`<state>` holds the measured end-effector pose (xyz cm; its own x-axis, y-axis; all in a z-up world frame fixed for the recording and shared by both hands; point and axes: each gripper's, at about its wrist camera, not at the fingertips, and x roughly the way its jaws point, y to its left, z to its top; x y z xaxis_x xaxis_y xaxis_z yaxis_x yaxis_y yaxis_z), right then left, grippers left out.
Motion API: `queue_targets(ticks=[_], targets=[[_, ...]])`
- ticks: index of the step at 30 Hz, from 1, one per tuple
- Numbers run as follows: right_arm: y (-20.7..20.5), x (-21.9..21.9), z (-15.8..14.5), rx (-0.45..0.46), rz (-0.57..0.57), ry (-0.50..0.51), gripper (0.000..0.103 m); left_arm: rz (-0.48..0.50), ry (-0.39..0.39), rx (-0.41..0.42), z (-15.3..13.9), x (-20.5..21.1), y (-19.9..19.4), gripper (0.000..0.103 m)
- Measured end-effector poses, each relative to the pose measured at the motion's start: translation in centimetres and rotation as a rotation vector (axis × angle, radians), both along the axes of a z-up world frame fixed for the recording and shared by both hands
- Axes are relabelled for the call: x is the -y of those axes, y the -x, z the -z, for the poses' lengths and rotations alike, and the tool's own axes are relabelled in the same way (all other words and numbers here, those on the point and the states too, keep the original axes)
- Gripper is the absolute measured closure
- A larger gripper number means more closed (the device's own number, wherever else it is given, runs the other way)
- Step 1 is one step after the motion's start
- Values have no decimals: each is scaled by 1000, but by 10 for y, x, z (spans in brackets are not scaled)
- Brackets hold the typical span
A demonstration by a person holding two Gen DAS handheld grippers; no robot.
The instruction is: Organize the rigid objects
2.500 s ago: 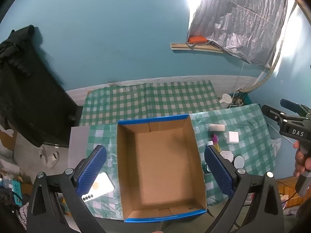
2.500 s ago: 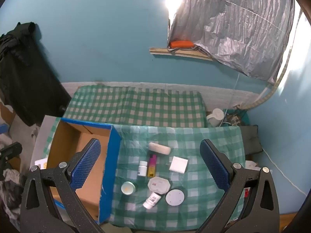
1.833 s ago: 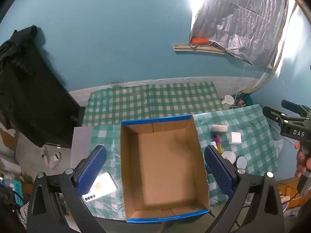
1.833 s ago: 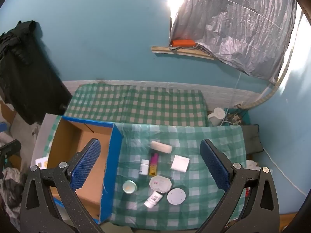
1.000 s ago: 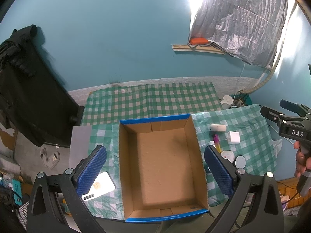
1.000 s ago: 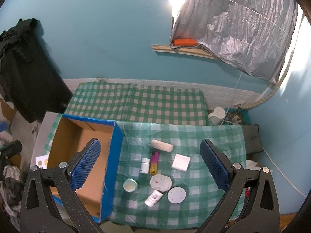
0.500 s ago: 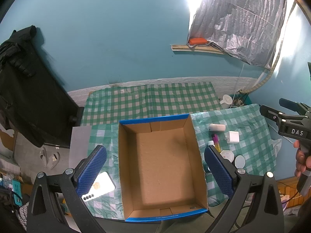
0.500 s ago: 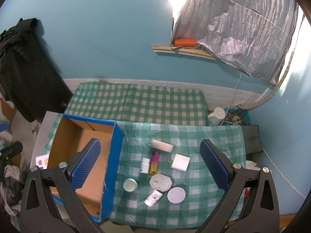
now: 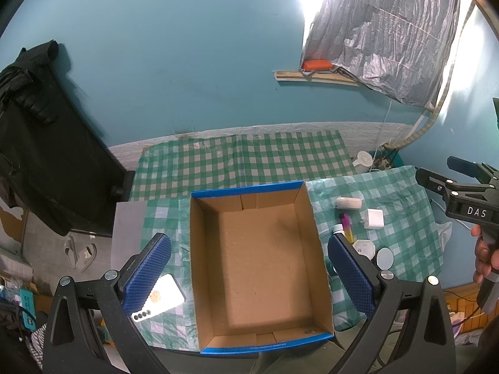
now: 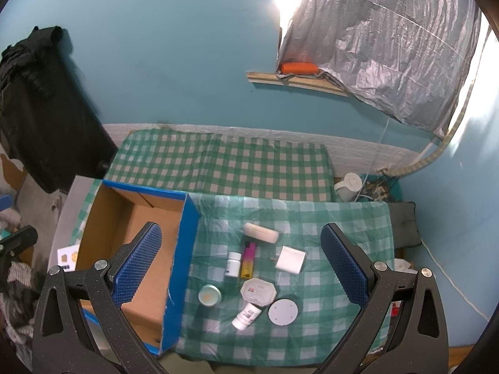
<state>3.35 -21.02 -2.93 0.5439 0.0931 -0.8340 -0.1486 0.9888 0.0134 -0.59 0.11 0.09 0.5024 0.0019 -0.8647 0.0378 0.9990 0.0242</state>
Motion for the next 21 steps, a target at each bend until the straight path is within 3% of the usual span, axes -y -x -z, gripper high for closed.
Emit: queue_targets(ticks=[21], targets=[[-1, 2, 6, -22, -5, -9, 2, -19, 10, -33, 10, -5, 6, 2]])
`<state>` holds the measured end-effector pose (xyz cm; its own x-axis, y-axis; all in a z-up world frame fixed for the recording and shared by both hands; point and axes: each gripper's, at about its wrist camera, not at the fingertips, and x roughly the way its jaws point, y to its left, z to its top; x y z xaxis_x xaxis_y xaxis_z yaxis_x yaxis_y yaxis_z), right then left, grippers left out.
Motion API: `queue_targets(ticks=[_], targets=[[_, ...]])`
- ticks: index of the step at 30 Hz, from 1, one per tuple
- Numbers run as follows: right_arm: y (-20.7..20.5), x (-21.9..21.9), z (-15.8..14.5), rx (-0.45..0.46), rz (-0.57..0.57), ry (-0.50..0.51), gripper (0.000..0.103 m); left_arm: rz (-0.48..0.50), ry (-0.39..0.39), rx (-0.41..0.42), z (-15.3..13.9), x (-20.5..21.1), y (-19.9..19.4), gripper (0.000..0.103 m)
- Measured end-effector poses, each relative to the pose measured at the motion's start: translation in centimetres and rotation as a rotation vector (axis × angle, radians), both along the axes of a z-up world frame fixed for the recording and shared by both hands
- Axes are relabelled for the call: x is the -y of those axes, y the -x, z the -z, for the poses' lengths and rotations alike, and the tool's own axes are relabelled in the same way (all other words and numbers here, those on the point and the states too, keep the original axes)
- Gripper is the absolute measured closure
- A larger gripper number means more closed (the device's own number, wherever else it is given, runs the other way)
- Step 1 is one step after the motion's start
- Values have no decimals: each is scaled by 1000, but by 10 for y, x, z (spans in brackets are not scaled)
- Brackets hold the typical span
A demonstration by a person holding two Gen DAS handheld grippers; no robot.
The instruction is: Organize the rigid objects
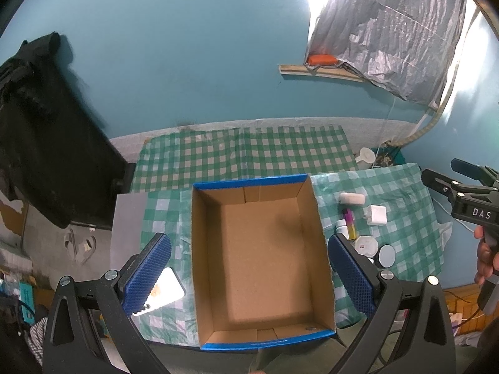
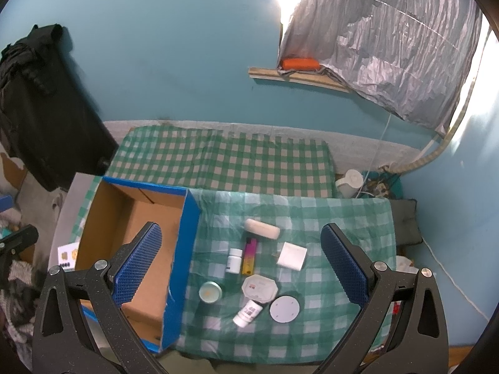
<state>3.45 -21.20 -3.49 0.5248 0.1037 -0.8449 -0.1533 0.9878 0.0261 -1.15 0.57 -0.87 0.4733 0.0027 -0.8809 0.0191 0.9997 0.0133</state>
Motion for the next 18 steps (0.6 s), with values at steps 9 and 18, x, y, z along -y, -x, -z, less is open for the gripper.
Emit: queue_targets(ticks=[9, 18], targets=[[-14, 27, 23, -63, 32, -33, 2, -28, -1, -30, 15, -20, -6, 2], [-42, 67, 76, -198, 85, -28, 2, -64, -10, -113, 46, -50, -12, 2]])
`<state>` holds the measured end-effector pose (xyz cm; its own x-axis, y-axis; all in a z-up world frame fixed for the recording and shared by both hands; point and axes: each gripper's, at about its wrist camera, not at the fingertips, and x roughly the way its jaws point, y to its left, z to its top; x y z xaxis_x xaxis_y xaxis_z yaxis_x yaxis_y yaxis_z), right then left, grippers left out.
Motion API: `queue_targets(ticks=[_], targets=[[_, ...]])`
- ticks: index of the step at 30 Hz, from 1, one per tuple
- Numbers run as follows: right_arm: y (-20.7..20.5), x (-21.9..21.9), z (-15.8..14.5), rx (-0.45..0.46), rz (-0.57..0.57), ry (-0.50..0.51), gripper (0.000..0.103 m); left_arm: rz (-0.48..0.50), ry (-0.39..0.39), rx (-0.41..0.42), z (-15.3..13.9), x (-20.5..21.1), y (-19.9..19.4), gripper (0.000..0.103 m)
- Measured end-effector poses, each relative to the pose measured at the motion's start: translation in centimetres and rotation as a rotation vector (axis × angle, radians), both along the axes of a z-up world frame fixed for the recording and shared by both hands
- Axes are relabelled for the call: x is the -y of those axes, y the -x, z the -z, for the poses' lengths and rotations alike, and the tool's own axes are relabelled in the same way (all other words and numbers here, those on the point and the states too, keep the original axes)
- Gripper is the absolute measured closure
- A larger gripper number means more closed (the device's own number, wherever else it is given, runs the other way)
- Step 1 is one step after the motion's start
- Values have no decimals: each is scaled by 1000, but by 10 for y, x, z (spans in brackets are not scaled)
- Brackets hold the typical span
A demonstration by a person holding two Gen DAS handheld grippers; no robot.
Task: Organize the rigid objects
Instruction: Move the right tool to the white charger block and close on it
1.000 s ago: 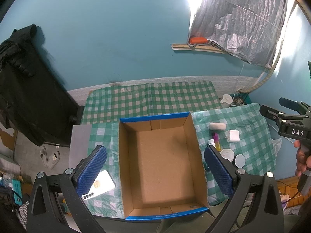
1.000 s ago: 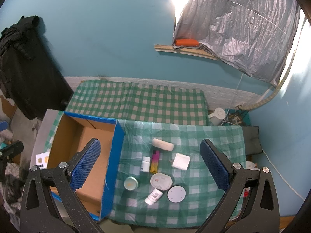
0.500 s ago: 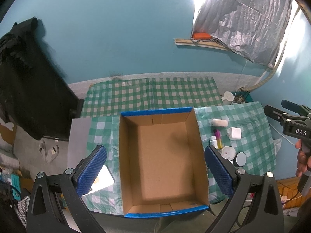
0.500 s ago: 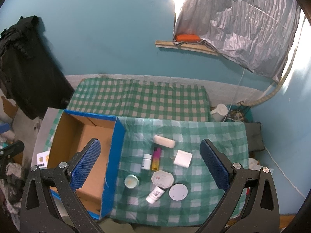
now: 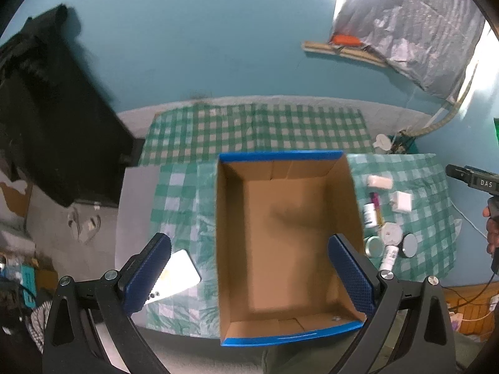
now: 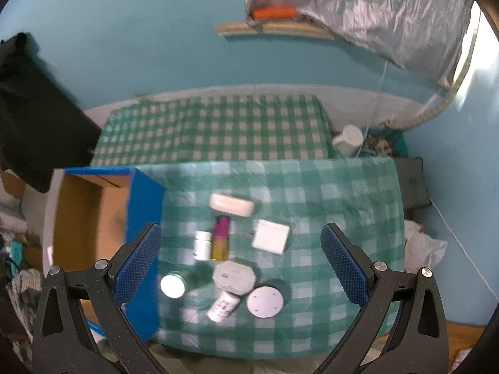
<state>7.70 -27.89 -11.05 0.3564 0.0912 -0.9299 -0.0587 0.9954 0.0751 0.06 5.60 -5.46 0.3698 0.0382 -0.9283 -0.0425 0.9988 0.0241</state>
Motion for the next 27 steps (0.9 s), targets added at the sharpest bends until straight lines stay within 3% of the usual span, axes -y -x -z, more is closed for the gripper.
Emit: queue_targets(ticks=[12, 16, 27], targets=[[-25, 18, 90, -172, 31, 37, 2, -43, -43, -84, 47, -35, 0, 2], [-35, 22, 110, -208, 47, 40, 2, -32, -59, -110, 64, -41, 1, 2], [-50, 33, 154, -277, 83, 40, 5, -71, -10, -215, 116, -58, 10, 2]])
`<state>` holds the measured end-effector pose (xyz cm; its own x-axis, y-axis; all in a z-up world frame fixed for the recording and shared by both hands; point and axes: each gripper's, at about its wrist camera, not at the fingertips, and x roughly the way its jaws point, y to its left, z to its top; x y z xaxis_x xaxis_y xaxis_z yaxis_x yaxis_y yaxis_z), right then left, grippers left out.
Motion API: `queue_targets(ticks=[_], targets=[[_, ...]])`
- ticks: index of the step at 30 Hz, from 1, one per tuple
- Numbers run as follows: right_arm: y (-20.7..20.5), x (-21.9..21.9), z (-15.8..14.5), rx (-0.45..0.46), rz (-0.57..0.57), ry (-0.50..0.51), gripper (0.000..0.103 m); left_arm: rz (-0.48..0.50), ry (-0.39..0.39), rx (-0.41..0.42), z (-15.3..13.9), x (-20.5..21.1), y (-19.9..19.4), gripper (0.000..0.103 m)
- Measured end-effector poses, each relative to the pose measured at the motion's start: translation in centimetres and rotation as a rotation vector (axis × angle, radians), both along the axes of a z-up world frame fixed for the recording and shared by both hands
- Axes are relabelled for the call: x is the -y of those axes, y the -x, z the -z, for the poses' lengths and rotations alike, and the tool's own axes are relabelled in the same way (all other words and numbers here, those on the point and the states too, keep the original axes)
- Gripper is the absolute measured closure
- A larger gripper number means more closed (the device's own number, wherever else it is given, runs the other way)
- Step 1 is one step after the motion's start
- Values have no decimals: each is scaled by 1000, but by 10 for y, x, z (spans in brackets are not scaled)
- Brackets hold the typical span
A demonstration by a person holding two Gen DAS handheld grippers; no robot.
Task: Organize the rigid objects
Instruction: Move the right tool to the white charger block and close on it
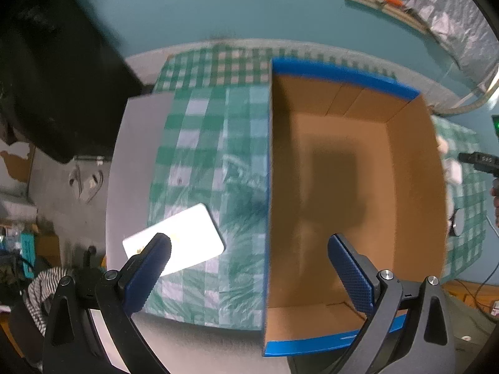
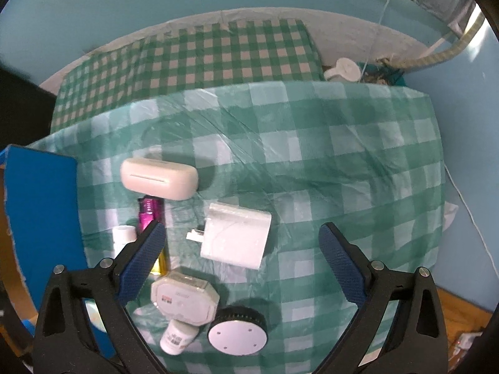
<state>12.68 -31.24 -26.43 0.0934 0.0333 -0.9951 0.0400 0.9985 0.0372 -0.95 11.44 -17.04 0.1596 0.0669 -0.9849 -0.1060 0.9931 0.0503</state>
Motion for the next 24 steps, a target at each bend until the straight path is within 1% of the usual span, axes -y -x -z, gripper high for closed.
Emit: queue_targets(ticks=[2, 5, 7, 8, 9, 10, 11, 13, 14, 16, 19, 21, 24], targets=[[0, 2, 5, -11, 6, 0, 5, -2, 6, -14, 9, 0, 3, 4], [-1, 4, 12, -21, 15, 4, 5, -2, 10, -26, 18, 1, 8, 13], [-2, 4, 17, -32, 22, 8, 5, -11, 12, -38, 25, 1, 11, 25], [-2, 4, 19, -37, 23, 9, 5, -14, 15, -42, 27, 1, 12, 28], [-3, 5, 22, -44, 25, 8, 6, -18, 14, -49, 30, 1, 13, 33], [-2, 4, 24, -49, 27, 7, 9, -21, 9, -52, 33, 0, 14, 39], [-2, 4, 25, -53, 27, 4, 10, -23, 4, -57, 35, 0, 14, 42], [-2, 4, 30, -67, 31, -2, 14, -23, 9, -64, 38, 1, 15, 56], [-2, 4, 33, -72, 33, -4, 15, -25, 14, -65, 39, 1, 16, 59], [-3, 5, 37, -85, 38, -4, 20, -29, 17, -72, 41, 2, 17, 71], [-3, 8, 43, -94, 52, -21, 26, -28, 48, -75, 42, 3, 17, 82], [-2, 8, 43, -92, 52, -24, 30, -12, 44, -73, 41, 7, 17, 83], [-2, 6, 44, -80, 35, -37, 40, 18, 45, -95, 43, 12, 16, 83]])
